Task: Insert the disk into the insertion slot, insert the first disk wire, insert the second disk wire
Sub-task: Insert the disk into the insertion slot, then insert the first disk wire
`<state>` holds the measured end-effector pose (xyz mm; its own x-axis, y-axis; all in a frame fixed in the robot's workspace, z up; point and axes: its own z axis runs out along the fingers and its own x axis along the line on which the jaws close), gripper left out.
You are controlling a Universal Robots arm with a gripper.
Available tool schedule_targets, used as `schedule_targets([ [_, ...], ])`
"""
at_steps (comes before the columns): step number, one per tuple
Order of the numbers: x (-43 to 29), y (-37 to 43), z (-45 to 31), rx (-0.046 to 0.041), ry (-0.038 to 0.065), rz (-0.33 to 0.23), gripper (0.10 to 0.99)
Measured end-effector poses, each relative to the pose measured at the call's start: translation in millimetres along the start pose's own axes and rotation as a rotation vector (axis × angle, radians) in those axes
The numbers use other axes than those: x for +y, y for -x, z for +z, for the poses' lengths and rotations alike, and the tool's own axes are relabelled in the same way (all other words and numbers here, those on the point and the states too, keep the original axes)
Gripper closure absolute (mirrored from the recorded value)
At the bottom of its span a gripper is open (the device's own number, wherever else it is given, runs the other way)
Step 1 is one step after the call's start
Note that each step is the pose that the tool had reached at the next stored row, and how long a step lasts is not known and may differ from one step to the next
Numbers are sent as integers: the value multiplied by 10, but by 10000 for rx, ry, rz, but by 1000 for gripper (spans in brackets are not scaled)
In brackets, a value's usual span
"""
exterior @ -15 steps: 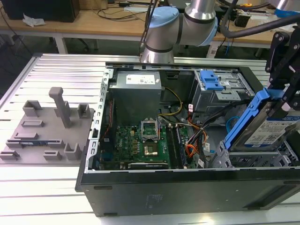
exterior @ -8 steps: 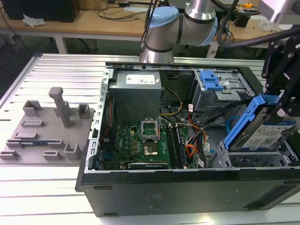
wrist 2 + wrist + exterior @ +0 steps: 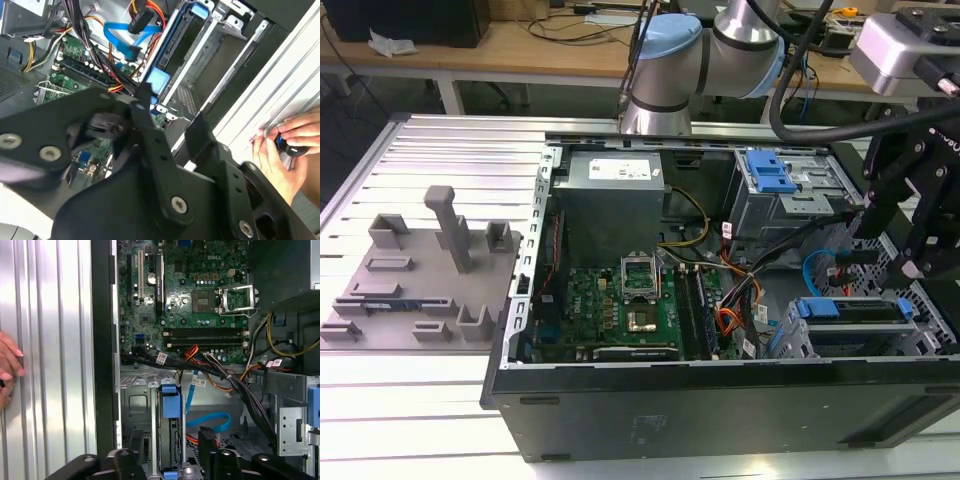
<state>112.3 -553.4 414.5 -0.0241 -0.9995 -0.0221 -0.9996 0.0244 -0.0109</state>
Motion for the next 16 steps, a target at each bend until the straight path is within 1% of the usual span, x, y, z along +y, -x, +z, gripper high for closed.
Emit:
schedule_targets([
  [1,0,0,0,-1,0,0,529],
  [2,0,0,0,0,-1,0,463],
  [16,0,7,1,-2,-1,0,463],
])
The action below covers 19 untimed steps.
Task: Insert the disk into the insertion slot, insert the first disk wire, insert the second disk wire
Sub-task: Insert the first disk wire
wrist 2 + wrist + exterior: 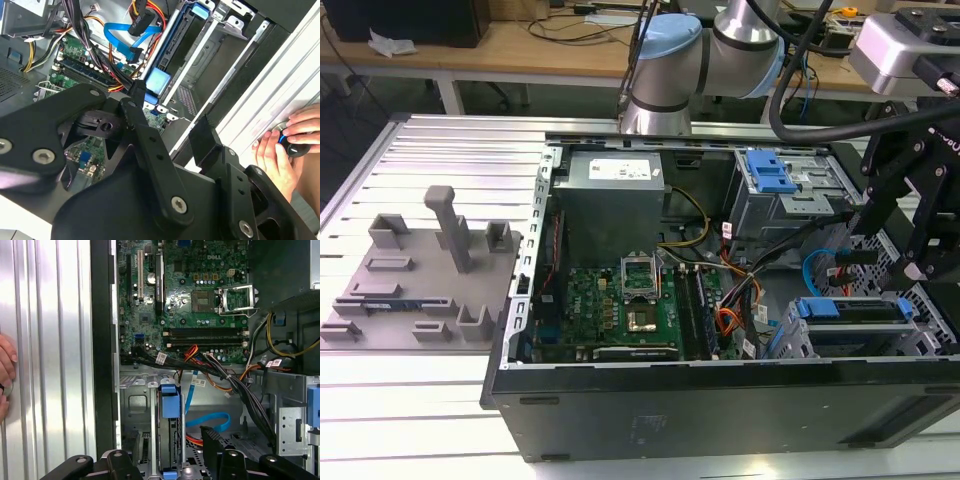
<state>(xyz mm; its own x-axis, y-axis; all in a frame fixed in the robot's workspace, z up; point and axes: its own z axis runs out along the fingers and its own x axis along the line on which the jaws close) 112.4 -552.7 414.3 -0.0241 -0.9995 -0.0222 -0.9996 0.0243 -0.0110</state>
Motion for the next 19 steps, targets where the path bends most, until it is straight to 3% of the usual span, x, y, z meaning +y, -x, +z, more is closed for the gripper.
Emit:
schedule_targets([
  [10,0,1,0,1,0,0,463],
  [11,1,34,1,87,-2,0,463],
  [12,3,114,3,350,-9,-4,463],
  [13,4,167,4,557,-13,-6,463],
  [15,6,239,5,822,-20,-9,463],
  [16,8,324,7,1038,-25,-12,463],
  [17,8,401,7,1153,-28,-14,463],
  [19,-7,503,12,1271,-30,-14,463],
])
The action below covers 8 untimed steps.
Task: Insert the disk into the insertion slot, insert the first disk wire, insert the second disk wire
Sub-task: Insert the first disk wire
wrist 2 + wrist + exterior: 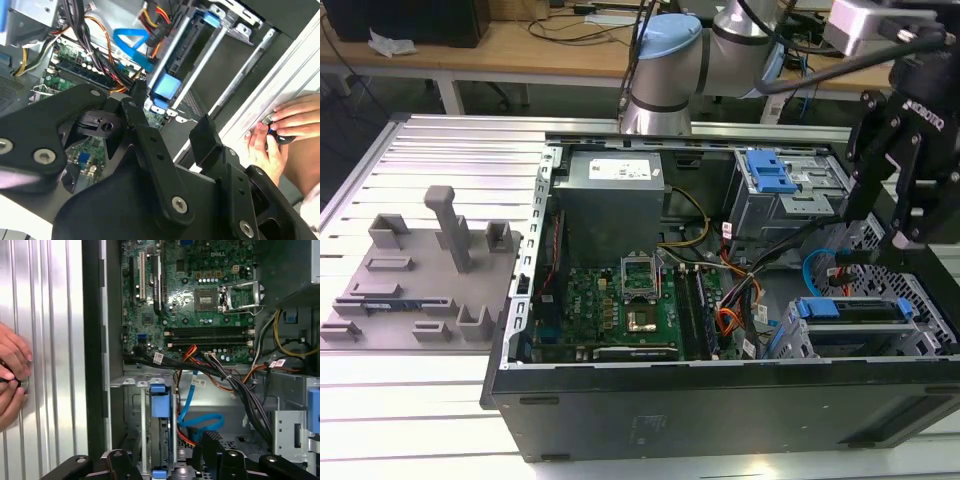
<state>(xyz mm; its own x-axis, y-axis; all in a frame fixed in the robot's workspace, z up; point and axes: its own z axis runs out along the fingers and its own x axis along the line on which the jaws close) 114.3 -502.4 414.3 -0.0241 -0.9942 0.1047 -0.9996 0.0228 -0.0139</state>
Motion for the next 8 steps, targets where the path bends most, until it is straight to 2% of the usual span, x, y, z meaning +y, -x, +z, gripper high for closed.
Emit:
schedule_targets([
  [1,-38,65,-1,29,0,0,463],
  [5,-180,169,2,47,9,-2,463],
  [6,-219,198,9,170,7,-3,463],
  [7,-234,218,10,368,2,-7,463],
  [8,-240,230,11,511,0,-8,463],
])
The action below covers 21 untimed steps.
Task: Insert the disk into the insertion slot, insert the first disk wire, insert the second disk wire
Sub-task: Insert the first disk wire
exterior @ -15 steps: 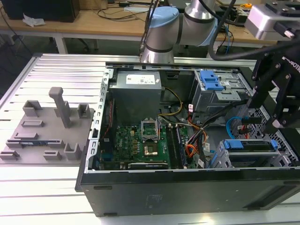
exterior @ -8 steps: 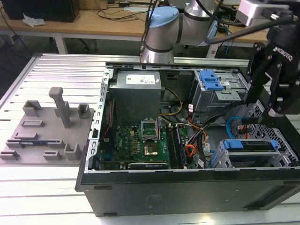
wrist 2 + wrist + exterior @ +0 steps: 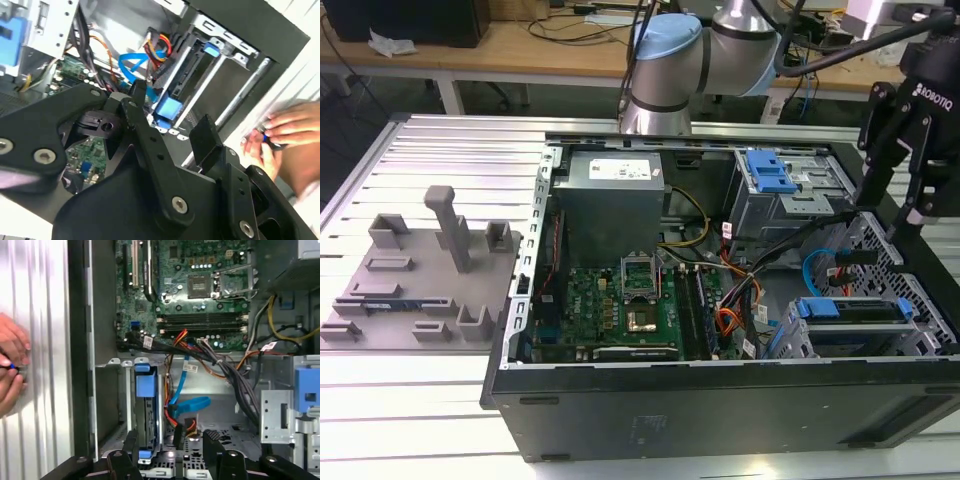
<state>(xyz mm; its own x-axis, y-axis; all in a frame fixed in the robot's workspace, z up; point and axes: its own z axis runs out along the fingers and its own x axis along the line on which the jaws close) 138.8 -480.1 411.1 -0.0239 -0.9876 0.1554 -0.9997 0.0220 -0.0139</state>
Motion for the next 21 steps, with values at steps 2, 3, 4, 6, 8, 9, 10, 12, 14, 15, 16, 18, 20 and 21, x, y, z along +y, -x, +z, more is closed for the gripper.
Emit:
schedule_targets([
  [2,-10,15,1,308,-6,2,463],
  [3,-15,17,1,513,-8,17,463],
  [4,-18,18,2,643,-7,41,463],
  [6,-18,20,13,785,29,263,463],
  [8,-18,22,31,806,91,608,463],
  [9,-18,24,39,814,123,776,463],
  [10,-18,25,47,820,149,913,463],
  [12,-17,28,63,876,186,1118,463],
  [14,-17,33,74,993,189,1183,463],
  [15,-19,40,77,1082,184,1194,463],
  [16,-23,54,78,1203,174,1195,463],
  [18,-31,146,79,1531,152,1195,463],
  [20,-37,247,86,1790,139,1194,463],
  [21,-41,284,105,1863,138,1192,463],
])
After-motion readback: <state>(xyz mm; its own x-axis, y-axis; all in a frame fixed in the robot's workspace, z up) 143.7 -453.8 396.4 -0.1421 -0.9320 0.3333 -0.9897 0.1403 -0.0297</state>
